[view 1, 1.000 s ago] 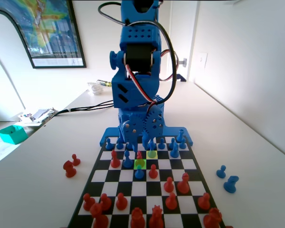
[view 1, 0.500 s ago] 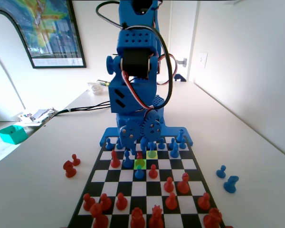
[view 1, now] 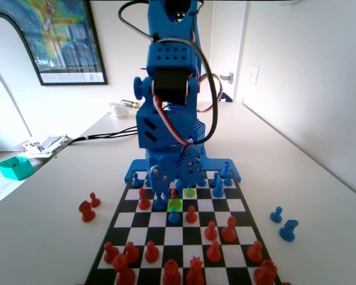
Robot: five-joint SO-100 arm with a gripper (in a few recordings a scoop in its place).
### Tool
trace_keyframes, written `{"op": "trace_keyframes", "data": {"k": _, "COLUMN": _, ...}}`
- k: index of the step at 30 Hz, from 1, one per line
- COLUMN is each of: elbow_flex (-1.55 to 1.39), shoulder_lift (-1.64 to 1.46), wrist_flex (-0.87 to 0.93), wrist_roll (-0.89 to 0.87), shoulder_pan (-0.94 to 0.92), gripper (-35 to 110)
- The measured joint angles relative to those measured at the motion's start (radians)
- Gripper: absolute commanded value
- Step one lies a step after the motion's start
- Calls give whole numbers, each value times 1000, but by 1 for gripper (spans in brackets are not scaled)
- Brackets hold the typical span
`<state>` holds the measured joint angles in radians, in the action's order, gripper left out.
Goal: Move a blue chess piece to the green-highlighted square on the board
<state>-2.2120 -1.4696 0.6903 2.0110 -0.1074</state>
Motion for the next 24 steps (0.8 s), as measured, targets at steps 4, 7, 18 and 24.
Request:
{"op": "trace_keyframes", "data": {"k": 4, "elbow_flex": 0, "shoulder_lift": 25, "wrist_flex": -17, "wrist_roll": -2, "shoulder_pan": 0, "gripper": 12}}
{"op": "trace_keyframes", "data": {"k": 7, "elbow_flex": 0, "shoulder_lift": 37, "wrist_flex": -34, "wrist_roll": -2, "shoulder_pan": 0, "gripper": 11}}
{"op": "trace_keyframes", "data": {"k": 18, "elbow_flex": -3, "shoulder_lift": 40, "wrist_flex": -57, "wrist_roll": 11, "shoulder_pan": 14, "gripper": 3}}
{"op": "trace_keyframes", "data": {"k": 24, "elbow_flex": -9, "shoulder_lift": 40, "wrist_flex": -57, "wrist_roll": 25, "shoulder_pan": 20, "gripper": 1}}
